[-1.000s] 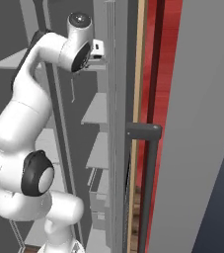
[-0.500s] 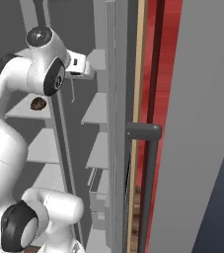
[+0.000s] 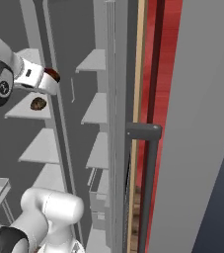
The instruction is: Pick up the frozen steak from the freezer, place it on any shelf in the fridge, and close the fridge and freezer doors when done.
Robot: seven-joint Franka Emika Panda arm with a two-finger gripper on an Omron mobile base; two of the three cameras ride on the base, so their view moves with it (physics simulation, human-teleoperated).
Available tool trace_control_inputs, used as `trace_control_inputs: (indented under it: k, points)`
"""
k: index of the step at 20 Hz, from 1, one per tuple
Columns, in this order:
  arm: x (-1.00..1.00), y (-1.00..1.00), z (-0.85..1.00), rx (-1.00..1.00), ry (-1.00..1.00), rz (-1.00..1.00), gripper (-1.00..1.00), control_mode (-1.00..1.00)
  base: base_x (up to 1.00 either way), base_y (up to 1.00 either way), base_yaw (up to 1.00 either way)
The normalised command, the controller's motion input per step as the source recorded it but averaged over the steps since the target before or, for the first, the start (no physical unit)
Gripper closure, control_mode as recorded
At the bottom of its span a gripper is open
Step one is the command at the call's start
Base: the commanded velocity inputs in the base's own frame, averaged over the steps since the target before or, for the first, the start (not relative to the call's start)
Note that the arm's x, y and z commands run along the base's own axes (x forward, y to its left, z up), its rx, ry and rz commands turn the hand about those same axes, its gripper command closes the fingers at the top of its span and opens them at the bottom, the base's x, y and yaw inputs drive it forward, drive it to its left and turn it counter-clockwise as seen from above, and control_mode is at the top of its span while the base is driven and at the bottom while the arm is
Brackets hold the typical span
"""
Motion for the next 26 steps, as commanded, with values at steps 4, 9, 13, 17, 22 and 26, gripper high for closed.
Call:
trace_control_inputs:
  k: [4,9,13,17,22,26]
  points:
    - [-0.49,1.0,0.0,-0.02,0.01,-0.09,1.0,-1.0,0.0,0.0,0.0]
    - [0.06,0.99,0.1,-0.15,-0.08,-0.03,1.0,-1.0,0.0,0.0,0.0]
    - [0.38,0.59,0.07,-0.17,-0.1,0.0,1.0,-1.0,0.0,0.0,0.0]
    - [0.64,0.07,0.0,-0.09,-0.03,0.0,1.0,-1.0,0.0,0.0,0.0]
    - [0.79,0.0,0.0,-0.05,0.0,0.0,1.0,-1.0,0.0,0.0,0.0]
    - [0.76,0.01,0.0,-0.02,0.0,0.0,1.0,-1.0,0.0,0.0,0.0]
